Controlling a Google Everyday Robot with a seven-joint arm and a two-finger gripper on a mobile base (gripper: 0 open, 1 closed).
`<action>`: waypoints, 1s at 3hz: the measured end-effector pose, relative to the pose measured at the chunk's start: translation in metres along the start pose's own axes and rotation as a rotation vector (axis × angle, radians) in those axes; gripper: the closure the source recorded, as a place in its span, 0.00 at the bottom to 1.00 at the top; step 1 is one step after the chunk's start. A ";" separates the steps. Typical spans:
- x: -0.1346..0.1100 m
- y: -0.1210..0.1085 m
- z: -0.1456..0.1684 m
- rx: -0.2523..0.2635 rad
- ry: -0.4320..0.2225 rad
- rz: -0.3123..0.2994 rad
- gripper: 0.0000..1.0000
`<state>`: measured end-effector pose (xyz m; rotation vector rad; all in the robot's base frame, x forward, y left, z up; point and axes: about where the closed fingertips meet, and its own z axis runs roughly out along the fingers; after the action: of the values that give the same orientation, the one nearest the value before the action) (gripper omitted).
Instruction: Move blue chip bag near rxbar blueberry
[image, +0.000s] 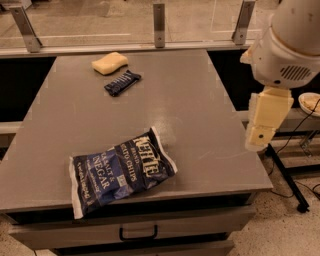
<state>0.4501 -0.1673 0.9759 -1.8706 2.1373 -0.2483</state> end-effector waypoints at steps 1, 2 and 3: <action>-0.058 0.003 0.030 -0.023 0.012 -0.123 0.00; -0.107 0.021 0.057 -0.046 0.001 -0.255 0.00; -0.131 0.041 0.087 -0.091 0.015 -0.339 0.00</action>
Offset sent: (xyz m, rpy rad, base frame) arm 0.0073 0.1711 -0.0888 -0.1201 0.0604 0.4049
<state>0.4549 -0.0269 0.8940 -2.2861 1.8574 -0.2397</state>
